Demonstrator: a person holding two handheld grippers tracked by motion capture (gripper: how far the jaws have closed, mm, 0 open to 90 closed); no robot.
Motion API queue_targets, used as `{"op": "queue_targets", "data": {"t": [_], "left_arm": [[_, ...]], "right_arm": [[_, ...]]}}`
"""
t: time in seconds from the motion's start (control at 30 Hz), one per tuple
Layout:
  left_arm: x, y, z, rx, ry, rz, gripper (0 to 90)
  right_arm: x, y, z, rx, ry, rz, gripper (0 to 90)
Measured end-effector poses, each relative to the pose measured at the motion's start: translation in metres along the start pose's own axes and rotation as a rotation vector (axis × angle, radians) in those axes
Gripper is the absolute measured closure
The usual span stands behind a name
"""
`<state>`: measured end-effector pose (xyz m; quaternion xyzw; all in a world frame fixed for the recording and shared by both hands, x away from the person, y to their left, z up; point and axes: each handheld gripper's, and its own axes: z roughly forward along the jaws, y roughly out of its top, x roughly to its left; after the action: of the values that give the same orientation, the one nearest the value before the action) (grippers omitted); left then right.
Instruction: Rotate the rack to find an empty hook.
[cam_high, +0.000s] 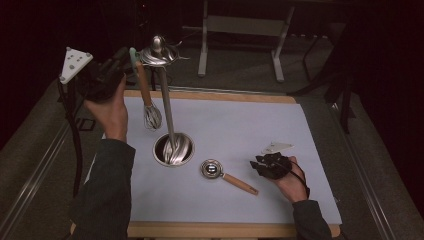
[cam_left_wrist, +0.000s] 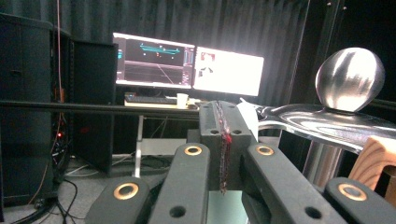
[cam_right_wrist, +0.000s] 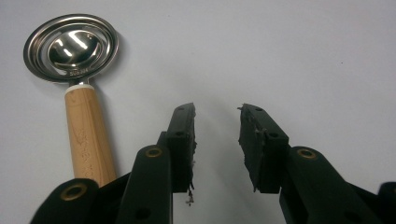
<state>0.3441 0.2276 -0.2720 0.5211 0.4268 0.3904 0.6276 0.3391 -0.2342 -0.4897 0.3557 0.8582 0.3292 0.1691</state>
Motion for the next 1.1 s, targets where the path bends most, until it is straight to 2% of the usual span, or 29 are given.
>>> {"op": "queue_targets", "data": {"t": [0.3,0.53,0.67,1.1], "left_arm": [[0.002,0.0,-0.001,0.016,-0.002,0.007,89.9],[0.004,0.0,-0.005,0.031,-0.014,0.028,89.8],[0.009,-0.001,-0.009,0.035,-0.02,0.03,89.5],[0.029,-0.014,-0.023,0.063,0.004,0.016,88.0]], "right_arm": [[-0.002,-0.001,-0.001,0.003,-0.011,0.004,64.8],[-0.003,-0.002,-0.003,-0.005,-0.021,0.009,64.0],[-0.004,-0.002,-0.003,-0.005,-0.024,0.006,63.8],[-0.006,-0.003,-0.006,-0.006,-0.03,0.018,63.9]]}}
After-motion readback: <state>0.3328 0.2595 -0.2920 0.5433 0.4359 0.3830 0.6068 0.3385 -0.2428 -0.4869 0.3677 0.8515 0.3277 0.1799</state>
